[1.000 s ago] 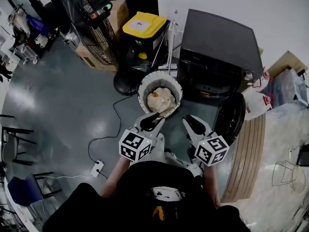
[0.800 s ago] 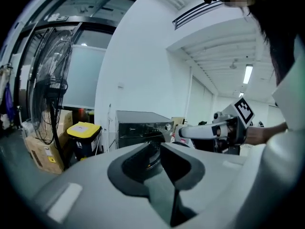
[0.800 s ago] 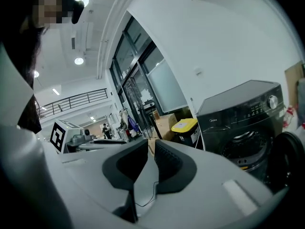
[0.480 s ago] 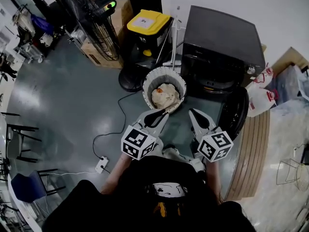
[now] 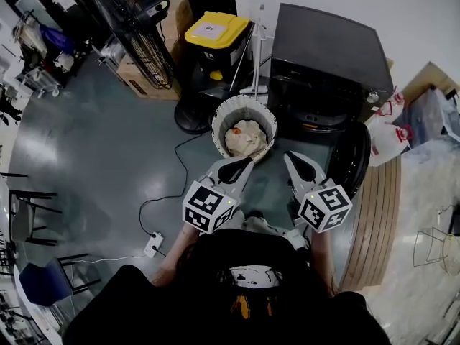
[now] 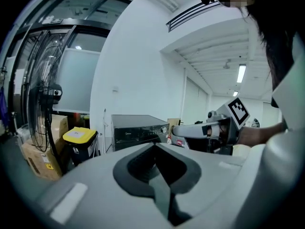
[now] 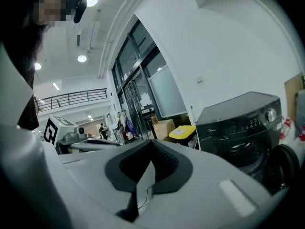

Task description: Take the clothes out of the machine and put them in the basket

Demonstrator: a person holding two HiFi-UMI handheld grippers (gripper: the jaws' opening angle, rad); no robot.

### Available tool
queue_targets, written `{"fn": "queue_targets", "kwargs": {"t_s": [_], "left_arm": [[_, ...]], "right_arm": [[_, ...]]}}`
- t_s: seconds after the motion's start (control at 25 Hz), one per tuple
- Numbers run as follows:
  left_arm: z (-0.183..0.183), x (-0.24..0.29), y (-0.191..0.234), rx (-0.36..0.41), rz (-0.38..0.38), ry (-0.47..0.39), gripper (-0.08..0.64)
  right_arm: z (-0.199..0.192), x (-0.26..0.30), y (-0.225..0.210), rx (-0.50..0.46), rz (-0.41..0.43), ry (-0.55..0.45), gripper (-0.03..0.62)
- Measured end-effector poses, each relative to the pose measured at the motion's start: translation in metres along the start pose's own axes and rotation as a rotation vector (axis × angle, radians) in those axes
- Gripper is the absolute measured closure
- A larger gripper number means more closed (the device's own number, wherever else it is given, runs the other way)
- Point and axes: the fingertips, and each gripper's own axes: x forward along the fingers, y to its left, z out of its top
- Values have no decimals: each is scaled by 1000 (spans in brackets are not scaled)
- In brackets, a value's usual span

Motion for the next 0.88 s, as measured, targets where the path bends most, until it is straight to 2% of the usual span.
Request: {"fn": "queue_targets", "kwargs": {"t_s": [0.88], "left_arm": [[1,-7,-3,0,-15,-20,555]], "right_arm": [[3,-6,11,-71,-4,6,581]]}}
